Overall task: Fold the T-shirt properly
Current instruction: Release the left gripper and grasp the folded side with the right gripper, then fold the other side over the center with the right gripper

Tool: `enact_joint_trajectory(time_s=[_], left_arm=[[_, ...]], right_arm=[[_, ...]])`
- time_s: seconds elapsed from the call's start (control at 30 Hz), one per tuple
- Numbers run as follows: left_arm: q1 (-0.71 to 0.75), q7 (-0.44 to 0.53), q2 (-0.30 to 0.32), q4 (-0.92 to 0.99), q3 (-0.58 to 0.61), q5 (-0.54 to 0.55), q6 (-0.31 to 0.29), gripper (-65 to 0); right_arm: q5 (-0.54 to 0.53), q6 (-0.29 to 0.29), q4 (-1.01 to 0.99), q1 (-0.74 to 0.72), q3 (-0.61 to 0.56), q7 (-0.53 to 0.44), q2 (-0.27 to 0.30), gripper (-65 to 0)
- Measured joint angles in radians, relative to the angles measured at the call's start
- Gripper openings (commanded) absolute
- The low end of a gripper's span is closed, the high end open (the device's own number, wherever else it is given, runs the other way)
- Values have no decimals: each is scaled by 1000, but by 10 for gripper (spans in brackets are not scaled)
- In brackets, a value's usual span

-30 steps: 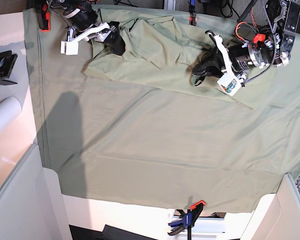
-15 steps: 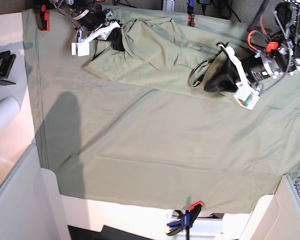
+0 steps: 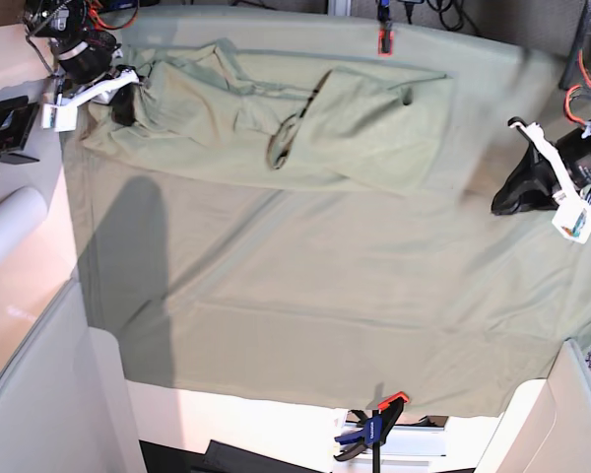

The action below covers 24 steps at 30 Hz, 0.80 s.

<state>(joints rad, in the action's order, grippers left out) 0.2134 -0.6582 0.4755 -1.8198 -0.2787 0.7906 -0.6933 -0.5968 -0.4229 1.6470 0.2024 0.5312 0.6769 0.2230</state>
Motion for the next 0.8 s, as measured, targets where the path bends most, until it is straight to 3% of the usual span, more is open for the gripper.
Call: enact_joint_trajectory(time_s=[0.07,0.2,0.3,0.4,0.57,0.7,0.73,0.8], left_arm=[[0,0,3,0,-2,0,0,-650],[11,-8,1,0,-1,0,0,-650],[23,-8,1,0,-1,2,0,-650],[35,-8,2,0,-1,1,0,-650],[35,-8,10,0,-2,2,0,-650],[35,-8,10,0,-1,3,0,-650],[35,-8,10,0,-1,3,0,-650],[36,-8,9,0,-1,5,0,-650]], right_arm=[[-40,0,0,-1,0,2,27,-650],[-76,3,54,-14,-20,40,22,-650],[-75,5,138,-39,-97,45,-16,-650],[-65,8,219,-53,-259,40,-88,-650],[130,6,224,-56,-598,42,-270,-650],[367,1,158,-61,-800,16,-344,-650],[388,1,136,-61,-829,7,-345,-587],[414,2,99,-58,-863,-25,-345,-362]])
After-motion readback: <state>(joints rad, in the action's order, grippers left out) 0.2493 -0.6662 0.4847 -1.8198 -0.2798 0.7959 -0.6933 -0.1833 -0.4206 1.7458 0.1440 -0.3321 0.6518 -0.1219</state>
